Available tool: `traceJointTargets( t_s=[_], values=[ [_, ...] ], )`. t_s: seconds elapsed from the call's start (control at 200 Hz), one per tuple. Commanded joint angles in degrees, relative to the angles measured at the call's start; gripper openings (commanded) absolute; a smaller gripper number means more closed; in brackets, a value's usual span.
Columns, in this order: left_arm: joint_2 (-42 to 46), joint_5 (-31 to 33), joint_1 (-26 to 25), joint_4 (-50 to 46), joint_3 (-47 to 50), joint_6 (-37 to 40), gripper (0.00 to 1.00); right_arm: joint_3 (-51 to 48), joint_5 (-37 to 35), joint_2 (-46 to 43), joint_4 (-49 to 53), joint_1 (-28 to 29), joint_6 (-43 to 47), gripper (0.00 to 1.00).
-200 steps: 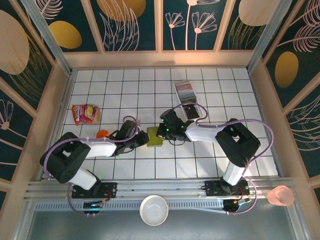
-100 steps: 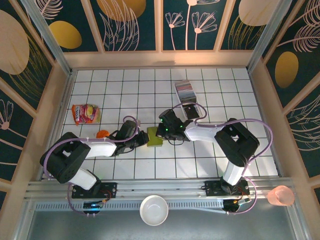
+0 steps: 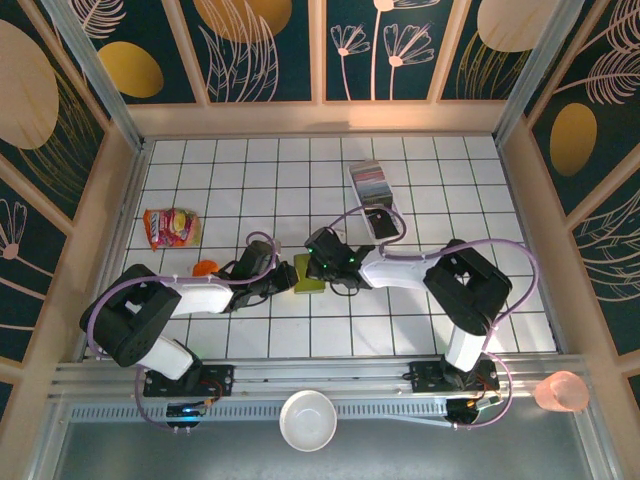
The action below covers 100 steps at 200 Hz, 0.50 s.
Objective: Put the credit cards into the card holder
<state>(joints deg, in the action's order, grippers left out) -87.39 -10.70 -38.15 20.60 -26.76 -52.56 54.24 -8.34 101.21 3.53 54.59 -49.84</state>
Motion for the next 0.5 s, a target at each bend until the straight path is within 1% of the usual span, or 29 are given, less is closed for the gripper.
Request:
traceJointTargets(
  t_s=[0.0,0.12,0.24,0.3,0.41,0.495],
  values=[
    [-1.6,-1.0,-0.3,0.5,0.9,0.1,0.09,-5.1,-2.9,6.0,11.6,3.0,-2.0,0.00],
    [-1.6,-1.0,-0.3,0.4,1.1,0.0,0.09,-9.0,-3.1,6.7,9.3,4.8,-4.7,0.00],
    [-1.3,-0.6,-0.3,0.7,1.6,-0.2,0.09,-11.8,-2.2,8.0,6.0,5.1,-6.3,0.00],
    [-1.1,-0.5,-0.3,0.7,1.7,-0.3,0.09,-11.4,-3.4,9.2,7.0,5.3,-6.8,0.00],
    [-0.8,-0.5,-0.3,0.7,2.1,-0.8,0.09,-9.2,-7.9,11.5,12.4,6.4,-7.8,0.00],
    [-0.7,-0.5,-0.3,0.9,2.2,-0.8,0.09,-10.1,-7.7,12.6,11.7,6.6,-8.2,0.00]
  ],
)
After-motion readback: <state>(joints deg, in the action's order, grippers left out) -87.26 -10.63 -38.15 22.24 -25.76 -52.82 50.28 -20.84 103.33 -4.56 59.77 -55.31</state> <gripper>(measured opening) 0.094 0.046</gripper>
